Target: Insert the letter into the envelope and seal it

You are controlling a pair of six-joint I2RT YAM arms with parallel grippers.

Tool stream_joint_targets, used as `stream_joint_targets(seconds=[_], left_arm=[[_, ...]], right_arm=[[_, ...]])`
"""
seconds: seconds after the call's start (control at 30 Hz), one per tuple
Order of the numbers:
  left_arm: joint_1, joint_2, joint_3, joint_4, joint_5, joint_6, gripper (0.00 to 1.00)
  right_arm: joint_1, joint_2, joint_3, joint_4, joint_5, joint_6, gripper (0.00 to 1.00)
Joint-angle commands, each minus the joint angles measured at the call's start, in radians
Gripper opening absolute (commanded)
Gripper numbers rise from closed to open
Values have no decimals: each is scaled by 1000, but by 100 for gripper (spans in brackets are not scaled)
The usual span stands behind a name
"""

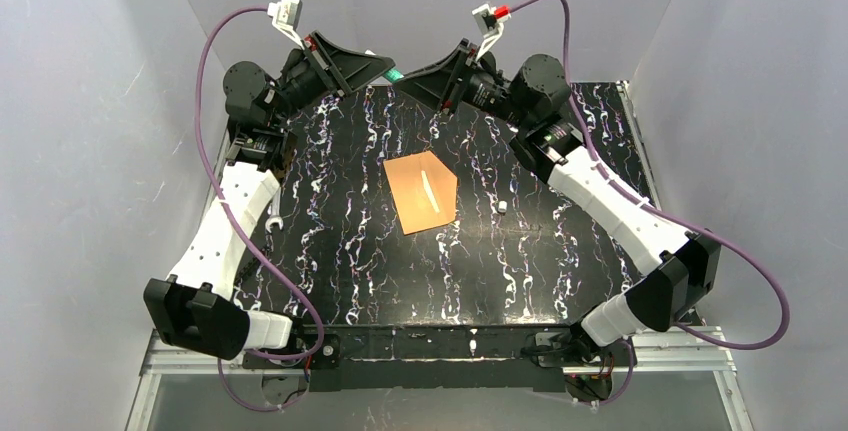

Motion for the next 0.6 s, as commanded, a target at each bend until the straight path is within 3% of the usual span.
stream_joint_targets(seconds=[0.0, 0.1, 0.13, 0.2, 0.3, 0.47, 0.57], left_arm=[[1, -36, 6, 44, 8, -23, 0], [0, -46, 11, 44, 36, 35, 0], [0, -52, 13, 44, 53, 78, 0], [0, -51, 23, 77, 91, 181, 0], [0, 4, 102, 182, 166, 238, 0], [1, 157, 317, 345, 356, 119, 0], [0, 187, 372, 404, 403, 85, 0]], right_arm=[[-5, 4, 21, 105, -13, 87, 27], [-4, 10, 20, 182, -24, 175, 3], [-5, 14, 25, 203, -29, 219, 1], [-5, 24, 24, 266, -43, 350, 1], [-6, 36, -29, 511, -47, 586, 1], [-5, 75, -77, 892, 8, 904, 1], [-6, 106, -78, 1038, 64, 1041, 1]])
